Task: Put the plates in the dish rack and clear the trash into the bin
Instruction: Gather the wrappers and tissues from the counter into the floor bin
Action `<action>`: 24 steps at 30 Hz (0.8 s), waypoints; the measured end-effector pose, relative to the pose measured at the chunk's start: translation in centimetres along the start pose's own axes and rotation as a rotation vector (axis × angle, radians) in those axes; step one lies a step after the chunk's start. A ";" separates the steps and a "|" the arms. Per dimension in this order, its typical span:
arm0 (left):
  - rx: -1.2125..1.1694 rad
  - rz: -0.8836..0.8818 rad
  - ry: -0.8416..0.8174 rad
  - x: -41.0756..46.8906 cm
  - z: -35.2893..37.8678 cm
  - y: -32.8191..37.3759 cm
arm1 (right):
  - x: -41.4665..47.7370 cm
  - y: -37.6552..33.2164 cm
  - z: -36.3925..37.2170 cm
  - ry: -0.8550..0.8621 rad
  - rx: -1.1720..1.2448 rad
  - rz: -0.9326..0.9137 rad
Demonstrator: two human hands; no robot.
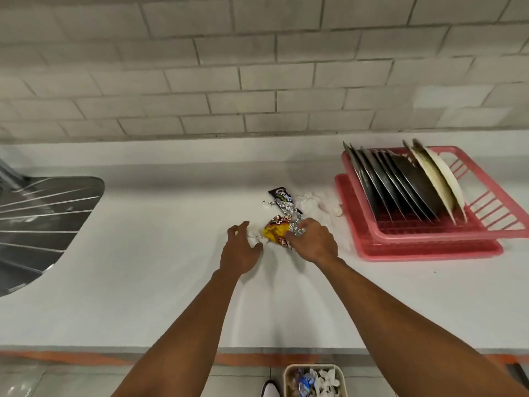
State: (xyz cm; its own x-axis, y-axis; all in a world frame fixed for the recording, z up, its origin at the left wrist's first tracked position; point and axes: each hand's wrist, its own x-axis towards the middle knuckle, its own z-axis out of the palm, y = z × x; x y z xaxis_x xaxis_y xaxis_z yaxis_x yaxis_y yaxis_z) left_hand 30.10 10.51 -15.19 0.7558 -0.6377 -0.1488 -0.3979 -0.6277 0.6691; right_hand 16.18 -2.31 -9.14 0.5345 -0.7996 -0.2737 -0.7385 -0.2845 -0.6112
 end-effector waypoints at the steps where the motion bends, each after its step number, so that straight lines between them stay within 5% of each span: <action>1: 0.007 0.017 0.003 0.7 0.1 0.0 | 0.4 -0.2 0.3 -0.002 -0.010 0.023; 15: 0.150 0.148 0.081 3.8 1.1 -1.4 | 2.2 -0.1 2.1 0.072 0.198 0.058; 19: -0.179 -0.011 0.139 3.1 0.6 -1.9 | 1.6 -0.2 1.5 0.112 0.320 -0.038; 24: -0.988 -0.435 -0.065 1.7 -0.4 -0.5 | 0.6 -0.2 1.6 0.063 0.450 -0.108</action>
State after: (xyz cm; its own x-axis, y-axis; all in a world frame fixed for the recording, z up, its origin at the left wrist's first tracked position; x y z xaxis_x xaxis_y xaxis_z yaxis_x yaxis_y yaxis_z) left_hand 31.78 9.88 -15.46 0.6906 -0.4873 -0.5345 0.5153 -0.1871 0.8364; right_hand 17.26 -1.88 -10.33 0.5621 -0.8126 -0.1542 -0.4211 -0.1208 -0.8989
